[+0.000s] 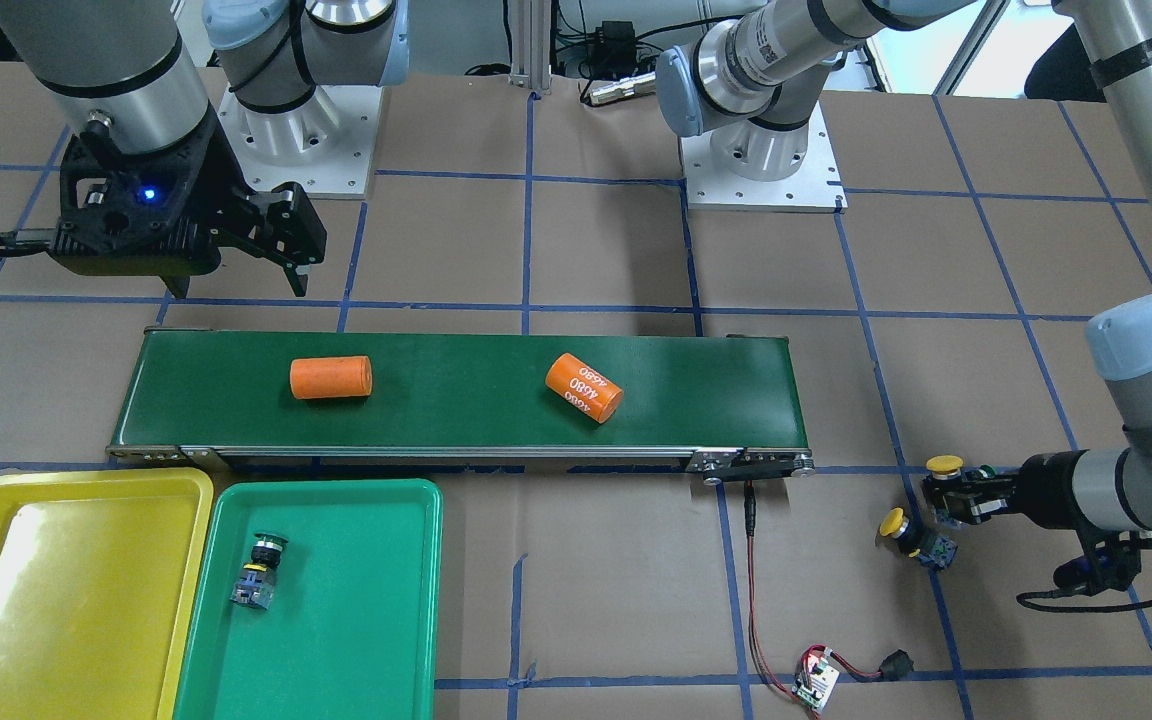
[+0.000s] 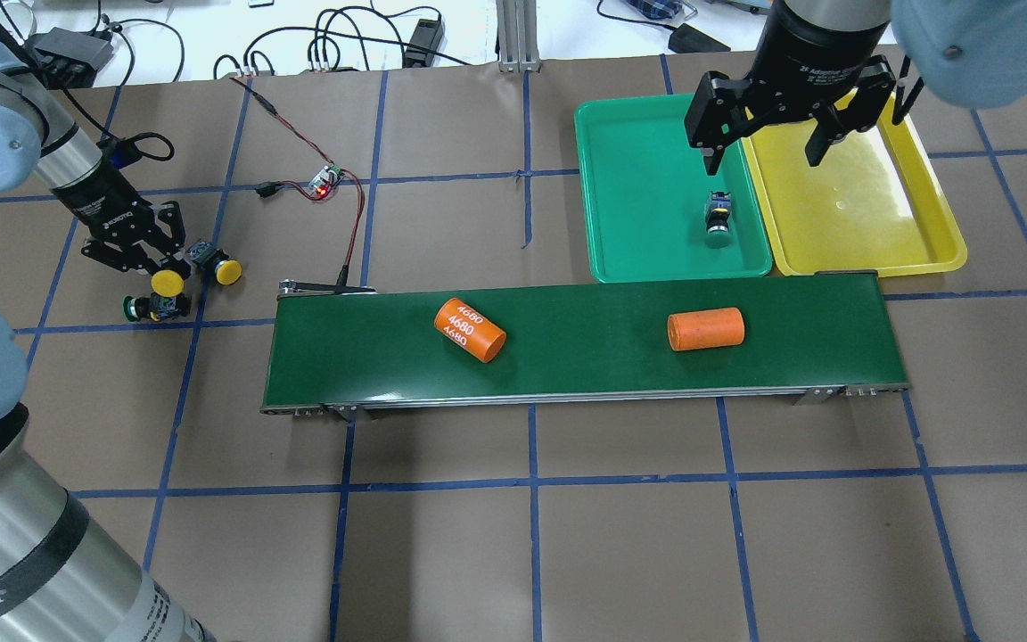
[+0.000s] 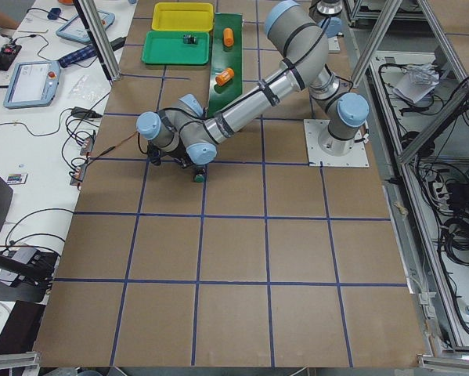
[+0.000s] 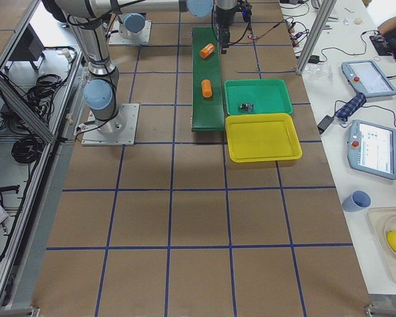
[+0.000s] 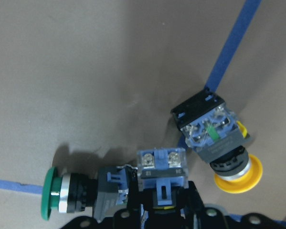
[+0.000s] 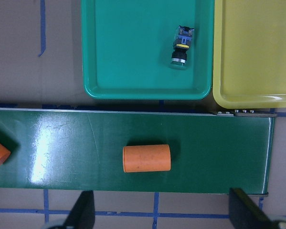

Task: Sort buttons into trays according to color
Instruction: 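Carry the yellow-capped switch with the left gripper onto the conveyor and release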

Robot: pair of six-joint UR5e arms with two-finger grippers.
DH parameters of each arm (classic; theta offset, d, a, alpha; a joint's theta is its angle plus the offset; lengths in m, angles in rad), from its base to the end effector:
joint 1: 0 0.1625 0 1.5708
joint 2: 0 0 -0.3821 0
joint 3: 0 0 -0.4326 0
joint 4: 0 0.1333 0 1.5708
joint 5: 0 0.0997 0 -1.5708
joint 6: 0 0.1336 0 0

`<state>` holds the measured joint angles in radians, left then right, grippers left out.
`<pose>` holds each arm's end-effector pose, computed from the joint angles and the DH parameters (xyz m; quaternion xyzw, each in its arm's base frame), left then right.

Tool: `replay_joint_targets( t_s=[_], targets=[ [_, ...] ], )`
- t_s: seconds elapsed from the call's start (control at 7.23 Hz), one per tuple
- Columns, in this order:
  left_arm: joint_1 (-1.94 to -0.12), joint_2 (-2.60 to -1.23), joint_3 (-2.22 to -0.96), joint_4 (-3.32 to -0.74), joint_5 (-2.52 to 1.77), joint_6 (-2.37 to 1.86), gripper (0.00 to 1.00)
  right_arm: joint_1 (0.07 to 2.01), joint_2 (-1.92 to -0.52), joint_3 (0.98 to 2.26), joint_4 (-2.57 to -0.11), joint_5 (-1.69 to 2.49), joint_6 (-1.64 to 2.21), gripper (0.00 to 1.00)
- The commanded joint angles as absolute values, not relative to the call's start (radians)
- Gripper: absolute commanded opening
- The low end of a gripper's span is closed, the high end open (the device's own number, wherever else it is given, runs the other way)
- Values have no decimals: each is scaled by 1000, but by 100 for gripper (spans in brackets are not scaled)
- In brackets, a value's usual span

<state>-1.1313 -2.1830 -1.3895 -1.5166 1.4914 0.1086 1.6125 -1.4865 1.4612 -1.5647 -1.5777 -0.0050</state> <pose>0.1490 -0.6552 0.1340 0.1690 -0.9669 -0.1696 0.0882 0.1559 -0.5609 0.4225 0.0233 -0.9997 0.0097 0.0033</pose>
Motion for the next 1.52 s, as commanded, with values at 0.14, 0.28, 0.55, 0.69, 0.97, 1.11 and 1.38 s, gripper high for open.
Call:
replay_joint_targets(
  t_s=[0.14,0.28,0.55,0.69,0.97,1.11,1.38],
  targets=[
    [-1256,-2027,-1472,-1600,1482,-131,2,1612,-1497,1483,-1568,-1563,-2,100],
    [-1299,-1967,-1555,-1595,1480,-290,0,1612,-1503,1483,-1568,-1565,-3,100],
    [-1403,-1876,-1649,-1557,1486,-513,0,1612,-1503,1493,-1566,-1566,-3,100],
    [-1481,-1859,-1666,-1522,1488,-626,0,1609,-1493,1494,-1566,-1565,-8,100],
    [-1552,-1876,-1738,-1397,1486,-791,0,1609,-1499,1496,-1565,-1568,-8,100],
    [-1551,-1870,-1773,-1341,1488,-788,0,1609,-1502,1496,-1562,-1566,-9,100],
    [-1551,-1859,-1802,-1312,1544,-781,54,1606,-1509,1496,-1549,-1574,-12,100]
  ],
)
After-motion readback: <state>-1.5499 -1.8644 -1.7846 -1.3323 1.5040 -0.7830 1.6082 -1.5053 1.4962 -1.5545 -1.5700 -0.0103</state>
